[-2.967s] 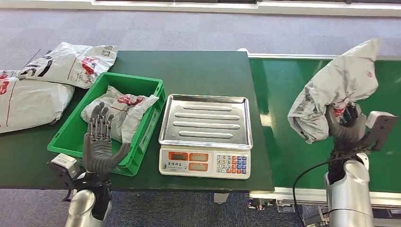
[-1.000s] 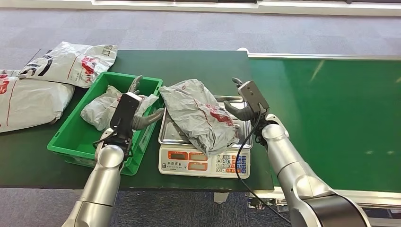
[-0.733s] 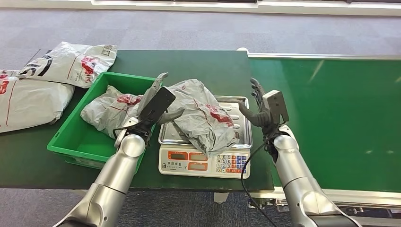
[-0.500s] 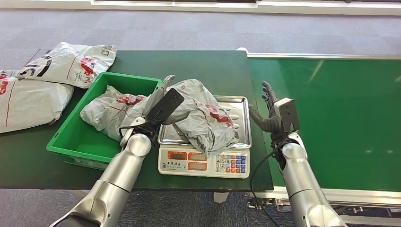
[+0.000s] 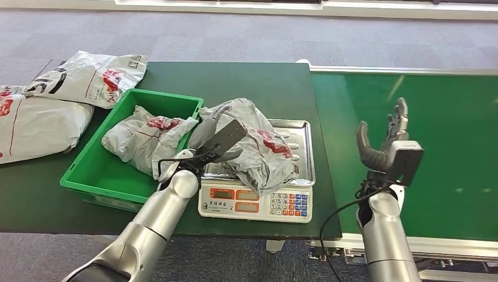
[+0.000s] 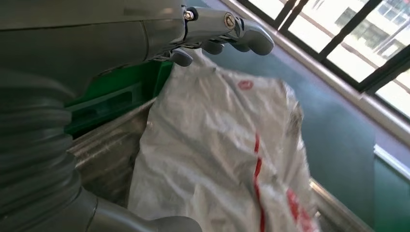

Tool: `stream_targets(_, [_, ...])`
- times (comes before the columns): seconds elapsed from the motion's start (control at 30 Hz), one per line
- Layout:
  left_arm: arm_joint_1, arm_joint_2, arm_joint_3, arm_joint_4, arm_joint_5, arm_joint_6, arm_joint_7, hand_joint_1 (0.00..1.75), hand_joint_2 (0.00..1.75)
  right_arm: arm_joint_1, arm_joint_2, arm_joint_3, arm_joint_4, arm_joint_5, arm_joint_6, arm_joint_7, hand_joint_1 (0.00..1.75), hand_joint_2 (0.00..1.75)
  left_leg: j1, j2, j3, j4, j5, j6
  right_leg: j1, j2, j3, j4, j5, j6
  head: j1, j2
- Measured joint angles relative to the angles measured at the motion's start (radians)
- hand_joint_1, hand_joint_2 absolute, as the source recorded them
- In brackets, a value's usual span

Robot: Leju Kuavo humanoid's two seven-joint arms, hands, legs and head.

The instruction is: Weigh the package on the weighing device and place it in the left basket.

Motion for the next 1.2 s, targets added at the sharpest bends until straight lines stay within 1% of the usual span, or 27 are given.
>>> stream_targets(0.1, [-0.014, -0.026, -0.036, 0.103, -0.079, -0.039, 0.054, 1.75, 1.75, 0.112, -0.004, -0.013, -0.143, -0.027, -0.033, -0.003, 0.00, 1.75, -0.001, 0.001, 0.000, 0.000, -0.002, 0.002, -0.001, 0.001, 0.000, 0.000, -0.001, 0.000, 0.000, 0.000])
stream_targets(0.17, [-0.027, -0.044, -0.066, 0.175, -0.136, -0.068, 0.096, 1.75, 1.75, 0.167, -0.002, -0.015, -0.205, -0.023, -0.039, -0.007, 0.00, 1.75, -0.001, 0.002, 0.000, 0.000, -0.003, 0.002, -0.001, 0.001, 0.001, 0.000, -0.002, 0.001, 0.000, 0.000])
stream_targets(0.23, [-0.048, -0.058, -0.092, 0.236, -0.174, -0.087, 0.125, 1.75, 1.75, 0.199, 0.001, -0.015, -0.249, -0.011, -0.041, -0.006, 0.00, 1.75, -0.001, 0.001, 0.002, -0.001, -0.004, 0.002, -0.001, -0.001, 0.003, 0.000, -0.003, 0.002, 0.000, 0.000])
stream_targets(0.4, [-0.094, -0.070, -0.124, 0.330, -0.211, -0.117, 0.148, 1.75, 1.75, 0.223, 0.008, -0.015, -0.305, -0.009, -0.022, 0.016, 0.00, 1.75, -0.001, 0.000, 0.010, -0.001, -0.005, 0.004, -0.001, -0.003, 0.013, 0.000, -0.006, 0.003, 0.000, 0.000])
stream_targets(0.57, [-0.118, -0.073, -0.130, 0.368, -0.220, -0.127, 0.153, 1.75, 1.75, 0.226, 0.013, -0.015, -0.321, -0.009, -0.012, 0.019, 0.00, 1.75, -0.002, 0.000, 0.015, -0.001, -0.005, 0.004, -0.002, -0.002, 0.018, -0.001, -0.006, 0.003, 0.000, 0.000])
stream_targets(0.9, [-0.130, -0.076, -0.132, 0.389, -0.232, -0.145, 0.149, 1.75, 1.75, 0.225, 0.020, -0.017, -0.327, -0.005, 0.007, 0.019, 0.00, 1.75, -0.002, 0.000, 0.020, -0.001, -0.007, 0.003, -0.002, -0.002, 0.023, 0.000, -0.007, 0.002, 0.000, 0.000])
stream_targets(0.97, [-0.129, -0.076, -0.128, 0.390, -0.226, -0.129, 0.133, 1.75, 1.75, 0.224, 0.020, -0.021, -0.327, -0.003, 0.012, 0.019, 0.00, 1.75, -0.002, 0.000, 0.020, -0.001, -0.007, 0.003, -0.002, -0.002, 0.023, 0.000, -0.007, 0.002, 0.000, 0.000])
stream_targets(1.03, [-0.125, -0.076, -0.118, 0.390, -0.208, -0.086, 0.110, 1.75, 1.75, 0.225, 0.020, -0.024, -0.328, -0.002, 0.012, 0.019, 0.00, 1.75, -0.002, 0.000, 0.020, -0.001, -0.007, 0.003, -0.002, -0.002, 0.023, 0.000, -0.007, 0.002, 0.000, 0.000])
stream_targets(1.1, [-0.117, -0.074, -0.097, 0.387, -0.179, -0.025, 0.079, 1.75, 1.75, 0.228, 0.020, -0.027, -0.330, 0.001, 0.013, 0.019, 0.00, 1.75, -0.002, 0.000, 0.020, -0.001, -0.007, 0.003, -0.002, -0.002, 0.022, 0.000, -0.007, 0.002, 0.000, 0.000])
stream_targets(1.2, [-0.098, -0.063, -0.043, 0.357, -0.113, 0.078, 0.016, 1.75, 1.75, 0.245, 0.020, -0.035, -0.340, 0.008, 0.015, 0.018, 0.00, 1.75, -0.002, 0.000, 0.018, -0.001, -0.007, 0.003, -0.002, -0.002, 0.020, 0.000, -0.007, 0.002, 0.000, 0.000])
